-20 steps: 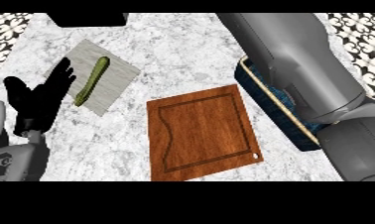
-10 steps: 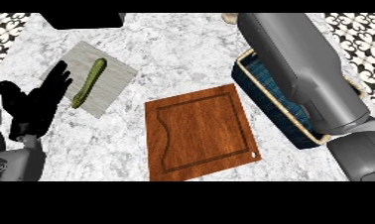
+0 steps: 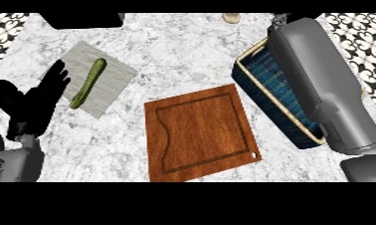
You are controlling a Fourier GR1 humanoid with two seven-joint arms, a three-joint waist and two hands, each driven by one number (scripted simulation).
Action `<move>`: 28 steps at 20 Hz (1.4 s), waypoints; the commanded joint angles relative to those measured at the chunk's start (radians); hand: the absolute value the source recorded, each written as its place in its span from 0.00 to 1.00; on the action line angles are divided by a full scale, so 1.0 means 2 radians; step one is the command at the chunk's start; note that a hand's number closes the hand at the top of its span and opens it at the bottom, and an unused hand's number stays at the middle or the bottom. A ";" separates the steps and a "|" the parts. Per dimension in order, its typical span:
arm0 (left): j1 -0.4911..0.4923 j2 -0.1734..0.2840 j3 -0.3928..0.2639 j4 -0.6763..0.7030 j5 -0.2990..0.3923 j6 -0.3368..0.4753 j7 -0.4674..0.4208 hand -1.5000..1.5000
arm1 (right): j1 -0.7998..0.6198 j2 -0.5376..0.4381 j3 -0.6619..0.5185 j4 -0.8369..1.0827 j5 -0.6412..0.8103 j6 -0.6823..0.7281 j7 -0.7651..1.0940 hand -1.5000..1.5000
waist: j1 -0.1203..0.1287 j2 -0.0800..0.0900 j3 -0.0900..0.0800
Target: Pick the cupcake from the cutting board and place it in the basket
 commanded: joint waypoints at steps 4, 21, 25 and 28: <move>-0.004 0.002 -0.005 -0.023 0.002 -0.007 0.025 0.50 | 0.077 0.013 -0.018 -0.127 0.041 -0.014 0.065 0.00 | 0.017 0.004 0.000; 0.009 0.010 0.016 -0.015 0.004 0.001 0.013 0.50 | 0.284 0.094 -0.141 -0.575 0.063 0.034 0.029 0.00 | -0.021 -0.009 0.000; 0.033 0.005 0.012 -0.017 0.001 -0.006 -0.005 0.50 | 0.399 0.114 -0.106 -0.689 0.020 0.081 0.003 0.00 | -0.019 -0.008 0.000; 0.018 0.016 0.029 -0.003 0.014 -0.009 0.008 0.50 | 0.481 0.115 -0.096 -0.781 -0.014 0.113 -0.013 0.00 | -0.026 -0.005 0.000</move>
